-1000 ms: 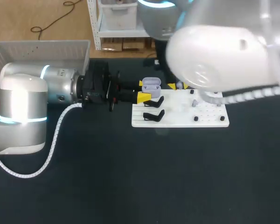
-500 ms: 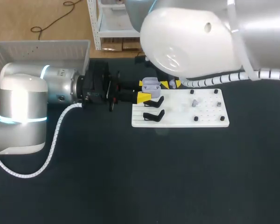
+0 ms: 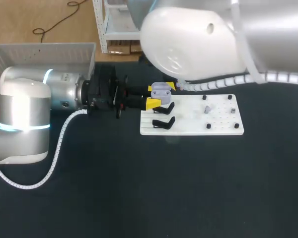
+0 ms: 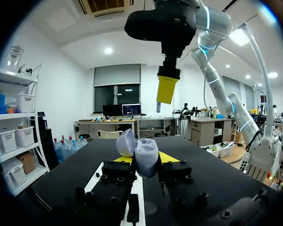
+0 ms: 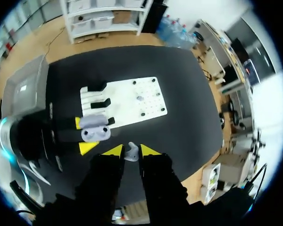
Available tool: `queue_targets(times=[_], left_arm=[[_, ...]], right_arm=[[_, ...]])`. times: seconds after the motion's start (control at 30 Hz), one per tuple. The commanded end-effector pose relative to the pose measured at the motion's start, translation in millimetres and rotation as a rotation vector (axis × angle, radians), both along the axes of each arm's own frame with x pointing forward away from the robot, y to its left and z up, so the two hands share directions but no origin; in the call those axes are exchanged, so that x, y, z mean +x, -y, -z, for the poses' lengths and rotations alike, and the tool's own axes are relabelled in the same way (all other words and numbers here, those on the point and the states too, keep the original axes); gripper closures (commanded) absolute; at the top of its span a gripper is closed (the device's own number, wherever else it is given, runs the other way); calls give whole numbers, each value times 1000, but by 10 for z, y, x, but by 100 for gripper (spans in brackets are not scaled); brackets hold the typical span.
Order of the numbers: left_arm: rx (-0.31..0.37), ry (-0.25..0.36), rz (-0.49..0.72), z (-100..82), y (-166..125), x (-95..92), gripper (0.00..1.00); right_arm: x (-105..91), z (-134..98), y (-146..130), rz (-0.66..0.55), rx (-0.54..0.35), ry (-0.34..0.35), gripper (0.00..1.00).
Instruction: Pick up each earbud case from the left stands, insert the matching earbuds, close the lid, and place the case in the box.
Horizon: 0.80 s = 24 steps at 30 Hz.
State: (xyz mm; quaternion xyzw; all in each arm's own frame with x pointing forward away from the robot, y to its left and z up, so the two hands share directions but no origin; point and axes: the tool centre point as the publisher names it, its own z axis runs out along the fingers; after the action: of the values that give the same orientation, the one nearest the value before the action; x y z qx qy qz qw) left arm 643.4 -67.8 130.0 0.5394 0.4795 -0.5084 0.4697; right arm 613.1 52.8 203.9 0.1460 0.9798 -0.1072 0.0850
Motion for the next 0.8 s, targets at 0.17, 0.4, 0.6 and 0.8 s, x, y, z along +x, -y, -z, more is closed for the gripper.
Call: queue_targets(times=[0.17, 0.4, 0.6, 0.8], left_arm=[[-2, 3, -4, 8, 1, -9, 100], [-2, 3, -4, 8, 1, -9, 100], [-2, 3, -4, 8, 1, -9, 100], [-2, 3, -4, 8, 1, -9, 100]], right_arm=[[195, -14, -144, 211, 17, -16, 100], [195, -14, -144, 211, 17, -16, 100], [195, -14, -144, 211, 17, -16, 100], [204, -4, -191, 227, 20, -14, 100]])
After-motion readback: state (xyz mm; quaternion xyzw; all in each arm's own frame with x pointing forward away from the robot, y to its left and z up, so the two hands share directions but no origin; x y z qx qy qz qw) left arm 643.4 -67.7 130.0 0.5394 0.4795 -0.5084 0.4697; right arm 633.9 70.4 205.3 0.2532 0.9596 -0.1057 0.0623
